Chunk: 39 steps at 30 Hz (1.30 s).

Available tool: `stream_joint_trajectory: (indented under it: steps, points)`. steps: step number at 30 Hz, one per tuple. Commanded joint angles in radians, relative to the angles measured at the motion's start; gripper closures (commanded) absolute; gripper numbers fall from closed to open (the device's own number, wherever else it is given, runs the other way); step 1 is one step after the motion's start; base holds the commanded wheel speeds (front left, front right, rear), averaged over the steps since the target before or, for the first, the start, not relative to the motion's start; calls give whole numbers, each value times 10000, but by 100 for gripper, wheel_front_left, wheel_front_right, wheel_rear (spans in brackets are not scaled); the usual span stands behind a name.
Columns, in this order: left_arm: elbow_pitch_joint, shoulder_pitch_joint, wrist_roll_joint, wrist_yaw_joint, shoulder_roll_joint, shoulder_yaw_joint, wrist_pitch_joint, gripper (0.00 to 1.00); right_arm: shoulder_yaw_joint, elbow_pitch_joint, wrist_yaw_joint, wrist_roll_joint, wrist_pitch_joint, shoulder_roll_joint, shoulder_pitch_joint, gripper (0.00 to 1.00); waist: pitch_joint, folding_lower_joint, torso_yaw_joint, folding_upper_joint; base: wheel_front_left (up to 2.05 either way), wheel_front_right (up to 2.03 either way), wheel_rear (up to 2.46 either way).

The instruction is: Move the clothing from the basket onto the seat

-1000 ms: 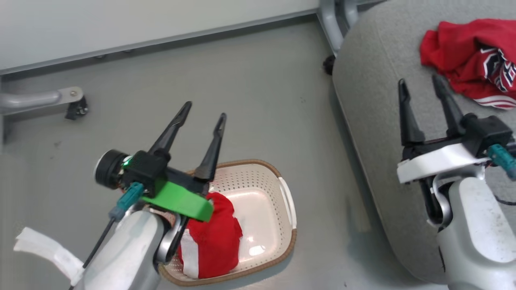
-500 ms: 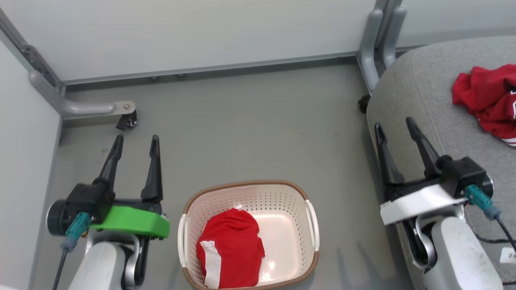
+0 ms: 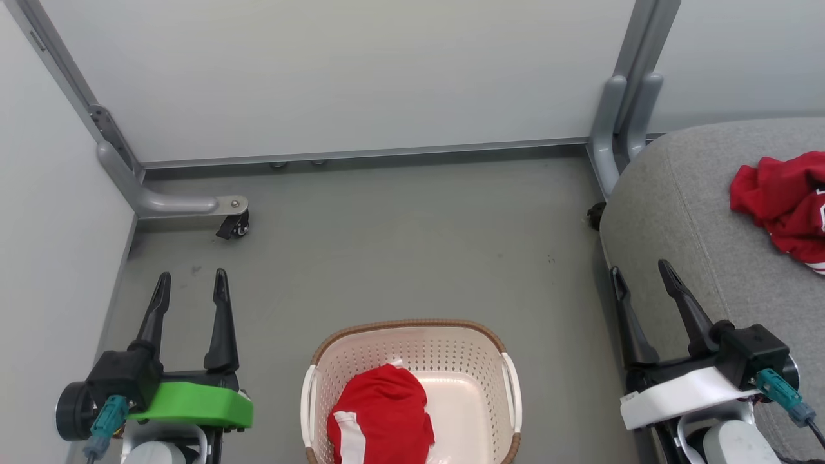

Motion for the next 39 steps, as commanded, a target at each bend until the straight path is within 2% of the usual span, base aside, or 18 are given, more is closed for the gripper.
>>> stream_joint_trajectory:
  steps: [1,16,39]
  points:
    - [-34,210,150,-65,-51,78,-4,0,-39,-97,-10,54,-13,-25,205,0,-83,1,71,84,0,0,0]
    - [-84,532,594,-421,-343,561,-5,0,-85,-209,-10,-42,-13,-23,700,0,-179,1,122,84,0,0,0]
    - [128,91,975,-833,-555,714,-5,0,-63,-256,-10,-156,-13,-22,543,0,67,1,1,84,0,0,0]
